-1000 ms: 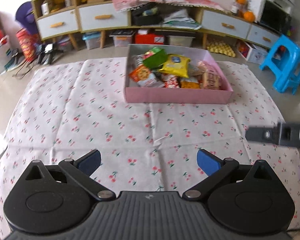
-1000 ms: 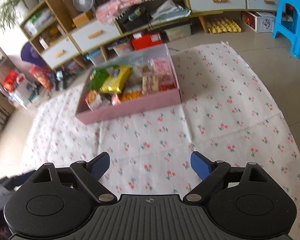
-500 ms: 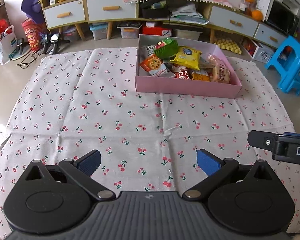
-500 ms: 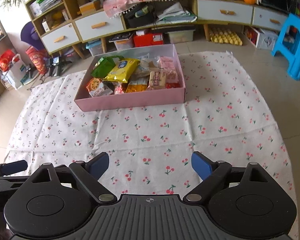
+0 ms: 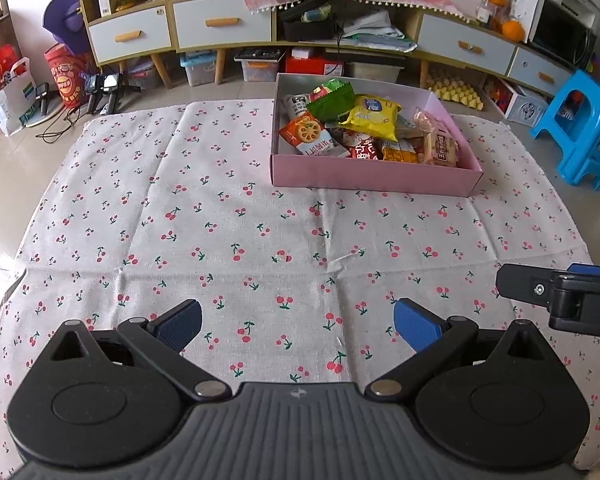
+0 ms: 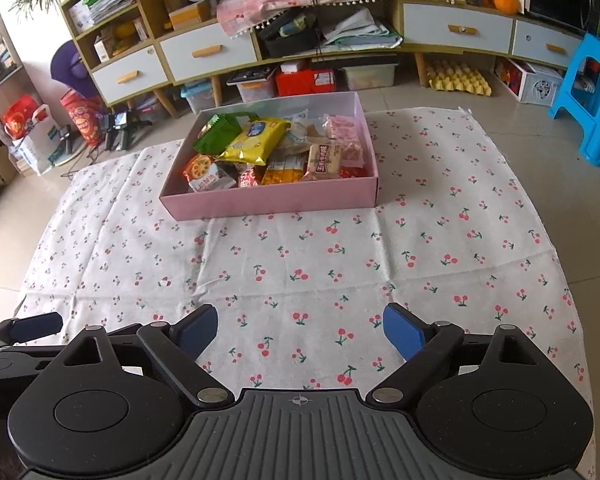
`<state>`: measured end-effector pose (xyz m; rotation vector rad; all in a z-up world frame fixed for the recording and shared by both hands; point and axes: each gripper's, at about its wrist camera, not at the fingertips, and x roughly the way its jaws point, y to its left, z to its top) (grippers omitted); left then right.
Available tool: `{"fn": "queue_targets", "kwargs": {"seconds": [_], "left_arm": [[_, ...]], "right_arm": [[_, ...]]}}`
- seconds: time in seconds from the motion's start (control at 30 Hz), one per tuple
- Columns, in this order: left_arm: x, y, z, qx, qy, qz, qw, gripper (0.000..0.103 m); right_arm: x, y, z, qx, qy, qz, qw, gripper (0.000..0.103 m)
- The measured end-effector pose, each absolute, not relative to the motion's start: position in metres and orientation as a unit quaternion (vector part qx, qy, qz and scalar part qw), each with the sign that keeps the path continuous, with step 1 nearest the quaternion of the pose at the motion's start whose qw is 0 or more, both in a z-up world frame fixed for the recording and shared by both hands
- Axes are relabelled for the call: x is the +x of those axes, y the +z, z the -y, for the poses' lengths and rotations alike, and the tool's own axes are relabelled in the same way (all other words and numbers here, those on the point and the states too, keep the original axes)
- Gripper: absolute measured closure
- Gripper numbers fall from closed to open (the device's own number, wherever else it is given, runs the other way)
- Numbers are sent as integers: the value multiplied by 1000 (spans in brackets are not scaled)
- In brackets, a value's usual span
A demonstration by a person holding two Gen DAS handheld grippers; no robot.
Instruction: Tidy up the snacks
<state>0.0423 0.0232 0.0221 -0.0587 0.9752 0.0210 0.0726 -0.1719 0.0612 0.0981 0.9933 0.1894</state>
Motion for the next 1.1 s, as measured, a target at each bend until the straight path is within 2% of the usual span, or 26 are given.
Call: {"fn": "queue_targets", "kwargs": {"seconds": [1.1], "left_arm": [[44, 26, -27, -34, 12, -464, 885, 1]], "right_arm": [[73, 59, 172, 46, 91, -479, 872, 11]]}}
